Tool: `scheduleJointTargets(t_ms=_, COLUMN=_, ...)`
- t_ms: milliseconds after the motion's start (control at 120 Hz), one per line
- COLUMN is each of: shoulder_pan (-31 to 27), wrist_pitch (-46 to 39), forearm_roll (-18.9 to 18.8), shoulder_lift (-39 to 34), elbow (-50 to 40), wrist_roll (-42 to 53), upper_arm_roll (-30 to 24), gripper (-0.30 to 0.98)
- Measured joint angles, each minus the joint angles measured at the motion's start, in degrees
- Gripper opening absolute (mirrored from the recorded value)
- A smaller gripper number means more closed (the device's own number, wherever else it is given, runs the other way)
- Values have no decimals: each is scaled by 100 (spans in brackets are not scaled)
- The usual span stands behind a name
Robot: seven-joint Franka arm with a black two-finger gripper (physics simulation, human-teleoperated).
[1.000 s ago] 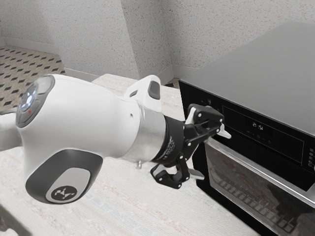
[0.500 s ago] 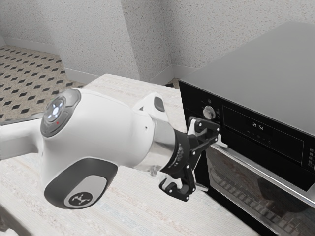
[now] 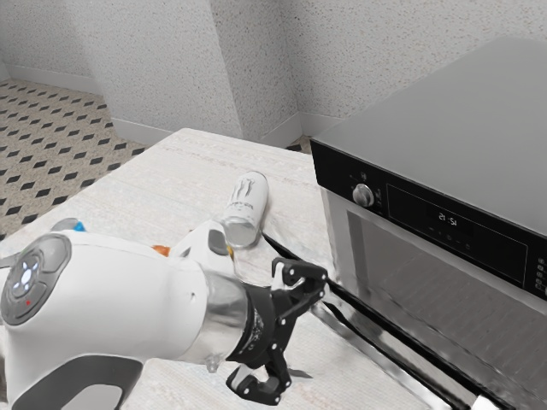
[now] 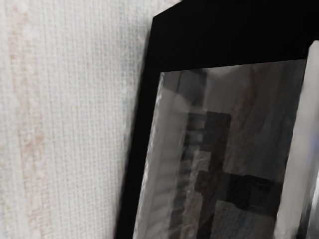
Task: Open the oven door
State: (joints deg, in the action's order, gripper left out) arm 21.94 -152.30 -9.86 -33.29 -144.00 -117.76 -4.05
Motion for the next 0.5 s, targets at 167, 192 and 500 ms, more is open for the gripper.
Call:
scheduleJointTargets(t_ms=167, shoulder_pan=-1151, wrist_pitch=-73, forearm_roll=713, shoulder_lift=-1682, elbow=-1050, wrist_roll=-69, upper_arm_roll=-1376, gripper=68)
scheduleJointTargets(t_ms=192, shoulder_pan=-1260, wrist_pitch=-44, forearm_roll=812, shoulder_lift=-1803, elbow=-1073, wrist_roll=-32, upper_arm_roll=-1465, gripper=68)
scheduleJointTargets(t_ms=500, shoulder_pan=-3738, wrist_pitch=4508, forearm_roll=1019, shoulder_lift=1804, elbow=4927, wrist_roll=2314, upper_arm_roll=-64, gripper=69)
